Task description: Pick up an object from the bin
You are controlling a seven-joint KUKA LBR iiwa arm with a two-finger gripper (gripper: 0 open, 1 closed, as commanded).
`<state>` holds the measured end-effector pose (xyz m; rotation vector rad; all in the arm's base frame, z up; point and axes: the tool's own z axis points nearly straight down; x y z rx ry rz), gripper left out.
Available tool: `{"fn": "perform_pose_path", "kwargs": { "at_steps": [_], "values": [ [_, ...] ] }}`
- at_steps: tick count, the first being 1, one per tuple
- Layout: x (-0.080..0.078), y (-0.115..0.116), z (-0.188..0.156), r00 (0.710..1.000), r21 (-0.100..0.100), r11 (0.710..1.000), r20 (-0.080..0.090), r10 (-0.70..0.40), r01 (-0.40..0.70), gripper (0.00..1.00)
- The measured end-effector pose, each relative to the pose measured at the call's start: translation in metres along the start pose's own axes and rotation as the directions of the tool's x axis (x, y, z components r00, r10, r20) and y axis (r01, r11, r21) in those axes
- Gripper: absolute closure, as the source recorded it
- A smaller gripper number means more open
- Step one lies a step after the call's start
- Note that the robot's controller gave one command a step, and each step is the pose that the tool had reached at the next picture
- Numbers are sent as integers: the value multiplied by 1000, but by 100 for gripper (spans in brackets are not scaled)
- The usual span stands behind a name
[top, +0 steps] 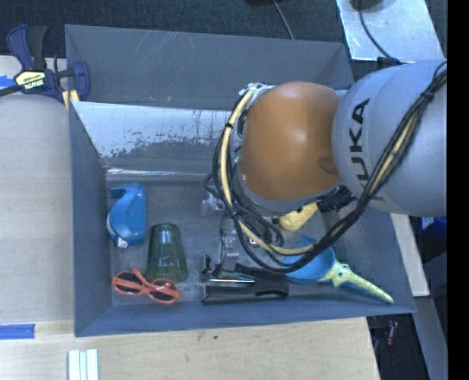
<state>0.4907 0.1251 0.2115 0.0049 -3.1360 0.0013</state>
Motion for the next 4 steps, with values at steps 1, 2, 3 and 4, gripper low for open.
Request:
{"fn": "perform_pose_path", "kwargs": {
  "at_steps": [1, 2, 3, 4],
  "values": [
    [-2, -1, -4, 1000, -2, 1000, 8, 4, -4, 0],
    [0, 63, 126, 997, -7, 997, 23, 79, -79, 0],
    [3, 58, 117, 997, -4, 997, 11, 78, -78, 0],
    [-6, 116, 111, 949, 1, 949, 32, -314, 315, 0]
  ]
}}
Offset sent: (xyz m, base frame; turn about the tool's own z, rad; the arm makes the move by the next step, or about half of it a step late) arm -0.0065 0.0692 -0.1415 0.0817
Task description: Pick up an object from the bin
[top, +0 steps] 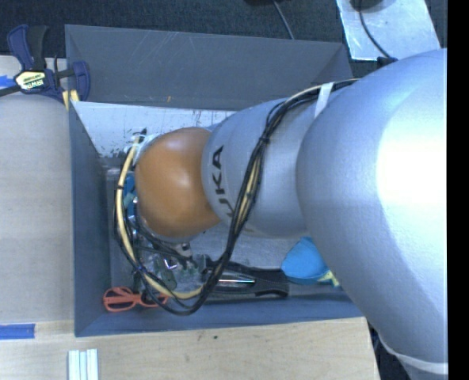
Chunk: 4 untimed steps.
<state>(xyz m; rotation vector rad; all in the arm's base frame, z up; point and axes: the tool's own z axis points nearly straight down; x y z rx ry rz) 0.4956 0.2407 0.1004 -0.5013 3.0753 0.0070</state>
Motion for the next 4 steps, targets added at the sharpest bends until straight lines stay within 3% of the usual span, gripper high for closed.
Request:
{"fn": "perform_pose_path", "kwargs": {
  "at_steps": [1, 2, 3, 4],
  "values": [
    [9, -4, 29, 954, 12, 954, -22, 301, -300, 0],
    [-37, -68, 30, 853, -6, 853, -12, -522, 522, 100],
    [-44, -81, 30, 766, -13, 766, -16, -642, 642, 100],
    [-43, -81, 0, 771, -12, 772, -13, -636, 636, 100]
  ]
}}
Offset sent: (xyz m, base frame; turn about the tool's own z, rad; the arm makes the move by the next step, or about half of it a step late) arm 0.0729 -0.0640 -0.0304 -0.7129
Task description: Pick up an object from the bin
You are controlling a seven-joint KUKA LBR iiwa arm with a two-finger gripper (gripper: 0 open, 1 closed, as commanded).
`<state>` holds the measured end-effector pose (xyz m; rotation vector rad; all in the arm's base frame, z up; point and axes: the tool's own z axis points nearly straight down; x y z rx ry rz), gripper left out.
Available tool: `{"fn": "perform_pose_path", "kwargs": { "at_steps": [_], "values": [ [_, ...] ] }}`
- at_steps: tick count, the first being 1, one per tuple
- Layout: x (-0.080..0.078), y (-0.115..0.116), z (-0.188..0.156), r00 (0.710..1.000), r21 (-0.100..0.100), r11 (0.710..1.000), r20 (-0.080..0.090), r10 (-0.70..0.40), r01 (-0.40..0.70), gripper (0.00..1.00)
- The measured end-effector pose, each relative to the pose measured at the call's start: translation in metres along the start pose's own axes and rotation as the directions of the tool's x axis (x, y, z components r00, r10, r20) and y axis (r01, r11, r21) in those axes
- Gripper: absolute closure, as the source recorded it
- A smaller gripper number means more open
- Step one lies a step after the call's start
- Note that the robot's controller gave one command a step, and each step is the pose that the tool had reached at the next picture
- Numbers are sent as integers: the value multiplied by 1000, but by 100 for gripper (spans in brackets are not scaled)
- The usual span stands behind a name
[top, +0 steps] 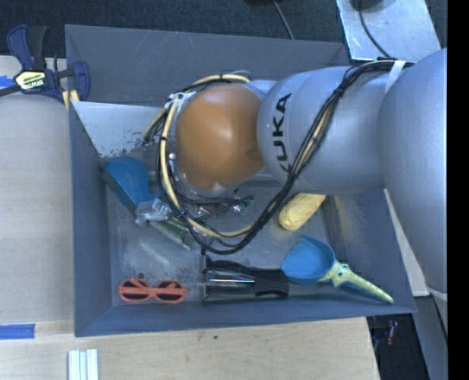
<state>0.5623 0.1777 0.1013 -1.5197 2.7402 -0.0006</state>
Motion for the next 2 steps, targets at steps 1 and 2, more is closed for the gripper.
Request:
{"fn": "perform_pose_path", "kwargs": {
  "at_steps": [1, 2],
  "values": [
    [-3, -3, -25, 1000, 9, 1000, 10, -2, 2, 100],
    [-2, -3, -32, 1000, 8, 1000, 10, 1, -1, 100]
  ]
}}
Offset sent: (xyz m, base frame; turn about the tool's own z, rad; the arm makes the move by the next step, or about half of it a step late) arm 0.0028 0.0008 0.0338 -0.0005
